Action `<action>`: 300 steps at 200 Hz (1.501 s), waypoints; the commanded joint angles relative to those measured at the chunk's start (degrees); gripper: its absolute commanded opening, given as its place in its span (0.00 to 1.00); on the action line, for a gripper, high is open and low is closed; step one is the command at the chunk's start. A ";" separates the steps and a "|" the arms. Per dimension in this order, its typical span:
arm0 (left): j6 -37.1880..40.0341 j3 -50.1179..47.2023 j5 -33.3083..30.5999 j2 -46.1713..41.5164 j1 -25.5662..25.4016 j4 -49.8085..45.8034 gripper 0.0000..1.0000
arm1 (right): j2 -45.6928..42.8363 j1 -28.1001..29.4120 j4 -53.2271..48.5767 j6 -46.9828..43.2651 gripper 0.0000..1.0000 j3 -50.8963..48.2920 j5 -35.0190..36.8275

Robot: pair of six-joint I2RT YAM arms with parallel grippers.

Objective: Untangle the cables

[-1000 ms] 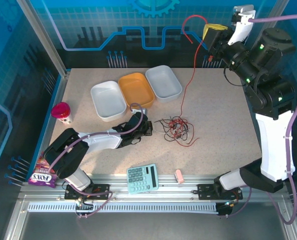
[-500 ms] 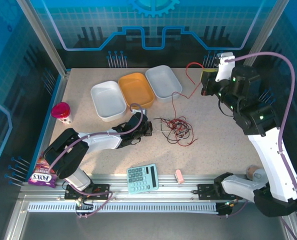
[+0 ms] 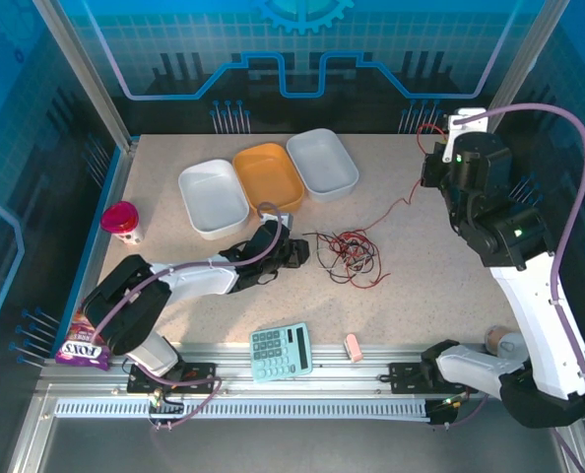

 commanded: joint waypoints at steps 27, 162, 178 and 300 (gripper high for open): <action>16.40 5.18 6.75 -0.80 -2.68 5.29 0.78 | -2.66 0.73 -0.04 0.23 0.00 2.54 -4.33; 33.86 25.32 16.38 23.80 -0.88 -1.61 0.34 | -2.78 1.17 -3.11 2.29 0.00 5.70 -9.75; 32.49 25.30 16.05 24.83 -0.78 -1.52 0.19 | -2.84 1.28 -3.32 1.86 0.00 6.63 -8.55; 27.01 20.53 13.20 23.75 0.71 0.17 0.00 | -4.08 1.30 -5.01 -5.06 0.00 20.11 0.87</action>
